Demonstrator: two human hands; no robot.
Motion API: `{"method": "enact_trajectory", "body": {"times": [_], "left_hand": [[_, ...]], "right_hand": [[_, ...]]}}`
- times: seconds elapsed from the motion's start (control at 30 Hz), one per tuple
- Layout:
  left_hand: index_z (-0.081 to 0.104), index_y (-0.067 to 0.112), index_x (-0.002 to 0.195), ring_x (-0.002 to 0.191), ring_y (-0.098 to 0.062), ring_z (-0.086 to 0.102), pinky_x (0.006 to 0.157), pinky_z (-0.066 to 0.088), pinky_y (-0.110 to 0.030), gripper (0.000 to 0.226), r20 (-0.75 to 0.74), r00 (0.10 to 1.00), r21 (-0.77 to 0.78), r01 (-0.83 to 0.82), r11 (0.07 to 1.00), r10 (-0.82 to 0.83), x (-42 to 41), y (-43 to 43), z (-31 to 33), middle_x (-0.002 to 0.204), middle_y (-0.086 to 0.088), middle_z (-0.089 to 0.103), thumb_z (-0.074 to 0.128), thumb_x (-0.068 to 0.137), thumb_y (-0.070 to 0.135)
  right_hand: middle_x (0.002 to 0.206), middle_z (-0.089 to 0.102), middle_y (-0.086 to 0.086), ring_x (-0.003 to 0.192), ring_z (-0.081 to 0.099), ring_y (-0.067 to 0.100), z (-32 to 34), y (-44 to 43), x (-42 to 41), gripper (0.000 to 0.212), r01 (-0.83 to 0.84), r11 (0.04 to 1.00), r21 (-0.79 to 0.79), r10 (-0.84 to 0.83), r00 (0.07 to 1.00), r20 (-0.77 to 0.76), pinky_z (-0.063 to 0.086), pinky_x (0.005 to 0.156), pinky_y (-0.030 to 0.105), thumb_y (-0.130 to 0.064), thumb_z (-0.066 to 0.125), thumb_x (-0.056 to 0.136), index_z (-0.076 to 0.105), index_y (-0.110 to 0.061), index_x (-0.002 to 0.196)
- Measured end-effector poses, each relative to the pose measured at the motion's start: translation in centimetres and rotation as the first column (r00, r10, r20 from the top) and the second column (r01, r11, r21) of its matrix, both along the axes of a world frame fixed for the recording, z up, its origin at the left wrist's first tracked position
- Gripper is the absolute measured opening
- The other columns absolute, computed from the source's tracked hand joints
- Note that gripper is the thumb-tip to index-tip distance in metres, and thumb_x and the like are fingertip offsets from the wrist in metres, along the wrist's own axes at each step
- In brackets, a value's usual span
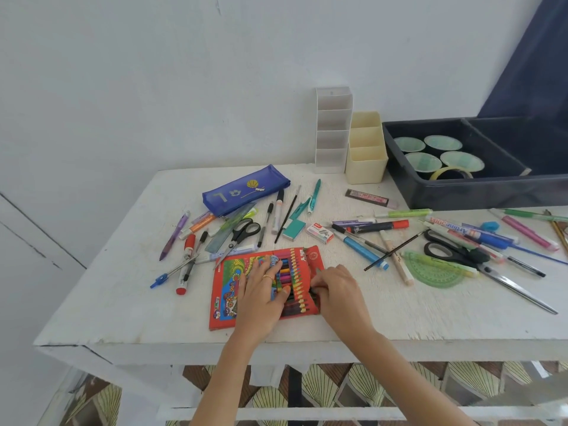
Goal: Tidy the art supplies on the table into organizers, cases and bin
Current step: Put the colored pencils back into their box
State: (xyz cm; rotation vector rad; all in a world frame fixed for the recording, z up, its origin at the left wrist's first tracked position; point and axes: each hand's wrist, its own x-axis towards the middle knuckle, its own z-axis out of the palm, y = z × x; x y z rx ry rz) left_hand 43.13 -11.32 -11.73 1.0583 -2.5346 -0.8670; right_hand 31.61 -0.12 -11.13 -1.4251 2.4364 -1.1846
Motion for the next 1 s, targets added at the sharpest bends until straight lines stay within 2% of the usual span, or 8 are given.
{"method": "enact_trajectory", "body": {"times": [0.07, 0.13, 0.3, 0.53, 0.67, 0.77, 0.87, 1.0], "left_hand": [[0.022, 0.032, 0.147, 0.143, -0.005, -0.006, 0.114, -0.012, -0.030, 0.055, 0.008, 1.000, 0.000, 0.015, 1.000, -0.015, 0.1, 0.0, 0.0, 0.156, 0.013, 0.010, 0.046, 0.097, 0.035], [0.022, 0.032, 0.147, 0.143, -0.005, -0.006, 0.114, -0.012, -0.029, 0.056, 0.006, 1.000, 0.006, 0.016, 1.000, -0.016, 0.2, -0.1, 0.0, 0.156, 0.012, 0.010, 0.046, 0.097, 0.035], [0.022, 0.032, 0.147, 0.144, -0.005, -0.006, 0.113, -0.012, -0.028, 0.055, 0.011, 1.000, 0.003, 0.017, 1.000, -0.017, 0.0, -0.1, -0.1, 0.157, 0.012, 0.009, 0.045, 0.097, 0.035], [0.029, 0.031, 0.145, 0.143, -0.010, 0.006, 0.115, -0.002, -0.031, 0.044, 0.042, 0.999, -0.058, -0.002, 0.998, 0.004, -0.2, -0.3, 0.2, 0.154, 0.010, 0.019, 0.036, 0.101, 0.031], [0.038, 0.025, 0.141, 0.137, -0.014, 0.025, 0.112, 0.017, -0.033, 0.045, 0.061, 0.998, -0.198, -0.010, 0.980, 0.022, -0.7, -3.3, 1.2, 0.148, 0.005, 0.033, 0.043, 0.097, 0.036], [0.034, 0.026, 0.144, 0.138, -0.014, 0.024, 0.113, 0.013, -0.032, 0.054, 0.195, 0.979, -0.259, 0.108, 0.960, -0.057, -1.1, -5.0, 2.0, 0.147, 0.006, 0.035, 0.047, 0.094, 0.042], [0.039, 0.028, 0.141, 0.131, -0.011, 0.029, 0.111, 0.013, -0.031, 0.051, 0.222, 0.971, -0.306, 0.150, 0.940, -0.083, -1.4, -5.5, 2.4, 0.136, 0.008, 0.044, 0.048, 0.092, 0.044], [0.044, 0.024, 0.136, 0.117, -0.013, 0.033, 0.098, 0.021, -0.026, 0.055, 0.216, 0.970, -0.278, 0.169, 0.945, -0.110, -1.7, -6.0, 2.4, 0.121, 0.006, 0.046, 0.053, 0.088, 0.049]], "right_hand": [[0.081, 0.059, -0.003, 0.077, 0.056, 0.007, 0.1, 0.0, 0.0, 0.022, 0.029, 0.999, -0.023, -0.024, 0.983, 0.184, 0.048, 0.065, 0.018, 0.005, 0.061, 0.082, 0.051, -0.015, 0.084], [0.078, 0.060, -0.005, 0.075, 0.057, 0.005, -0.3, 0.5, -0.5, 0.027, 0.062, 0.995, -0.072, -0.048, 0.981, 0.188, 0.046, 0.063, 0.014, 0.008, 0.062, 0.079, 0.050, -0.016, 0.084], [0.076, 0.056, -0.015, 0.079, 0.055, 0.011, -0.6, 0.9, 0.2, 0.032, 0.110, 0.991, -0.073, -0.098, 0.984, 0.152, 0.045, 0.065, 0.022, 0.005, 0.062, 0.078, 0.050, -0.023, 0.086], [0.091, 0.063, -0.004, 0.085, 0.059, 0.010, -0.2, 1.3, 2.5, 0.039, 0.211, 0.971, -0.112, -0.141, 0.886, 0.442, 0.049, 0.068, 0.020, 0.009, 0.051, 0.081, 0.053, -0.029, 0.090], [0.102, 0.048, -0.005, 0.091, 0.049, 0.010, 0.1, 1.3, 2.3, 0.017, 0.311, 0.950, -0.007, -0.280, 0.864, 0.418, 0.044, 0.067, 0.014, -0.014, 0.059, 0.089, 0.050, -0.022, 0.100], [0.101, 0.055, -0.003, 0.101, 0.049, 0.013, -0.5, 0.7, 2.3, 0.025, 0.336, 0.930, 0.150, -0.368, 0.864, 0.345, 0.048, 0.081, 0.029, -0.030, 0.055, 0.092, 0.048, -0.023, 0.115], [0.092, 0.064, -0.003, 0.094, 0.058, 0.015, -0.6, -0.1, 1.9, 0.016, 0.366, 0.906, 0.212, -0.421, 0.820, 0.388, 0.054, 0.073, 0.035, -0.027, 0.048, 0.096, 0.058, -0.022, 0.106], [0.092, 0.064, 0.000, 0.078, 0.059, 0.005, 0.8, 0.1, 1.3, 0.010, 0.386, 0.921, 0.049, -0.336, 0.725, 0.601, 0.045, 0.054, 0.012, -0.022, 0.048, 0.097, 0.055, -0.017, 0.092]]}}
